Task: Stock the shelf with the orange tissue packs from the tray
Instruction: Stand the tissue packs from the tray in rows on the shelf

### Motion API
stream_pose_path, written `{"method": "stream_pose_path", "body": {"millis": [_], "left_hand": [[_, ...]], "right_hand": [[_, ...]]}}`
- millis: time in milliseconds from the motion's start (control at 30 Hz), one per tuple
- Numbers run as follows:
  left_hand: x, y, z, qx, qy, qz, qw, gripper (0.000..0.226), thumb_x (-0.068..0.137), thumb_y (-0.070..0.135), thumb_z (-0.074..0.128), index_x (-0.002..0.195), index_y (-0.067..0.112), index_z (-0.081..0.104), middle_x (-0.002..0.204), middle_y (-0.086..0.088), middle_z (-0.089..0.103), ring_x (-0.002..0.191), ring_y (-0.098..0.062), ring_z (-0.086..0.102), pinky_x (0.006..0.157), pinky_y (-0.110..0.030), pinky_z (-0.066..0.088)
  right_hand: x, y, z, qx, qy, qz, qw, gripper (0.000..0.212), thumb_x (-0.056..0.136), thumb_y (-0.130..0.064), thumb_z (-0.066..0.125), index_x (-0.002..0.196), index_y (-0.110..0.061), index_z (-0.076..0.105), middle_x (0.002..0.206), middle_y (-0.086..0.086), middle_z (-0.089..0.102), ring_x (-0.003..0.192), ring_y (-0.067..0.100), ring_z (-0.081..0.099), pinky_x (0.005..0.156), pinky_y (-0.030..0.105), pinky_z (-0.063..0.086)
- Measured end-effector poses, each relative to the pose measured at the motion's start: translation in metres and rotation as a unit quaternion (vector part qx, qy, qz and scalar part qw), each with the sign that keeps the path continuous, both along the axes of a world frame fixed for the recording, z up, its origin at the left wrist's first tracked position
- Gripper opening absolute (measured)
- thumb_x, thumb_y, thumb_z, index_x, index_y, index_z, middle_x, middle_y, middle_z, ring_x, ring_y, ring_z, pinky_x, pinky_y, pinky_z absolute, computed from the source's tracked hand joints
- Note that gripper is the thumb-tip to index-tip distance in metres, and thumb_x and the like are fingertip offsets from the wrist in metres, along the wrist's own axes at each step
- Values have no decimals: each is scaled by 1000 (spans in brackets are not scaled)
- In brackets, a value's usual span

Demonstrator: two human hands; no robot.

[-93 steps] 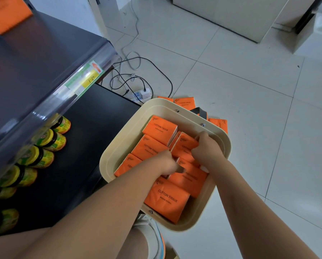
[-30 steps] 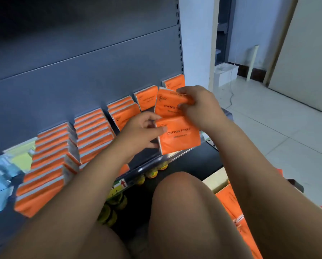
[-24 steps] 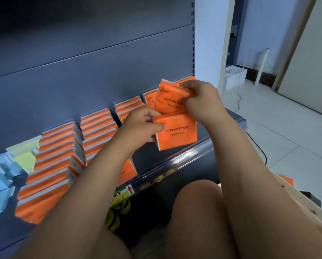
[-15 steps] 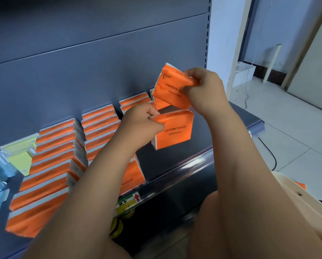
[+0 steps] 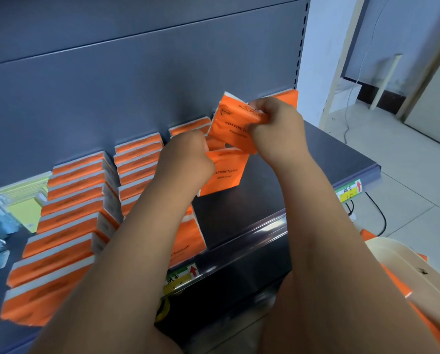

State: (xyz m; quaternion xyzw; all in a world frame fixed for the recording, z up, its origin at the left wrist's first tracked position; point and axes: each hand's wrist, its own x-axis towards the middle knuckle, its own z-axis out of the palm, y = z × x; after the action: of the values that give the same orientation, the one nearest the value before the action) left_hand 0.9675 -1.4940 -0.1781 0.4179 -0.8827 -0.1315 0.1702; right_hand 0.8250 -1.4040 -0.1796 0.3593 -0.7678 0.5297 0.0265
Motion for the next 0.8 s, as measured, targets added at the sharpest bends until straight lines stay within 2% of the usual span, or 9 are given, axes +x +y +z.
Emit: {"method": "stream_pose_path", "body": {"millis": [133,200,267,333,467,533,600,700,800], "left_hand": [[3,-2,0,-22,-47,14,999,21,82,6,68,101,15,66,98,-7,66,96,-30,62,72,-36,50],[4,0,2,-32,-76,24,996,29,83,6,65,110,16,65,107,-10,66,106,-32,59,85,-42,54],[3,2,4,-43,-108,33,993,41,86,6,62,124,20,62,119,-13,64,118,-35,55,100,-46,49],[0,3,6,-54,-140,35,988,46,84,7,61,128,24,62,123,-12,63,123,-37,52,108,-49,43],[-9,1,3,-47,-168,41,984,34,79,8,62,109,24,68,105,-7,62,119,-34,52,111,-49,37],[-12,-1,4,-40,-176,52,982,31,80,8,63,107,23,68,108,-7,62,123,-35,50,114,-49,33],[-15,-4,3,-50,-193,65,978,30,79,8,64,106,22,68,115,-10,63,127,-35,48,117,-51,30],[-16,-10,-1,-78,-203,81,973,32,82,11,65,113,21,68,120,-10,63,130,-34,45,114,-51,35],[-18,-12,-3,-74,-204,97,971,37,84,13,68,121,19,65,121,-10,61,130,-33,44,108,-49,41]], "right_hand": [[0,-1,-1,-1,-4,5,1000,44,71,2,52,100,-23,74,78,-14,64,77,10,57,59,7,40],[0,-1,-2,-4,-9,5,1000,44,72,2,53,100,-24,74,78,-14,64,78,11,59,62,12,44],[0,-1,-2,-5,-12,4,1000,42,73,1,53,102,-22,74,82,-11,66,81,14,61,67,22,49],[0,0,-2,-4,-14,0,1000,42,74,1,54,103,-21,74,80,-11,66,78,14,61,69,23,50],[-4,3,-3,3,-13,-21,1000,41,74,-1,53,102,-21,74,73,-16,62,69,3,58,63,19,48],[-7,4,-4,0,-25,-31,999,41,73,-2,52,103,-21,74,74,-15,62,72,9,59,67,25,53],[-9,5,-5,3,-30,-36,999,38,75,-2,54,102,-21,74,74,-14,62,75,14,60,66,23,51],[-11,7,-8,9,-32,-35,999,31,75,-4,56,94,-22,72,75,-10,66,77,16,63,65,24,51],[-13,8,-8,16,-38,-33,999,34,72,-5,54,94,-23,73,77,-8,68,78,17,64,66,29,54]]}}
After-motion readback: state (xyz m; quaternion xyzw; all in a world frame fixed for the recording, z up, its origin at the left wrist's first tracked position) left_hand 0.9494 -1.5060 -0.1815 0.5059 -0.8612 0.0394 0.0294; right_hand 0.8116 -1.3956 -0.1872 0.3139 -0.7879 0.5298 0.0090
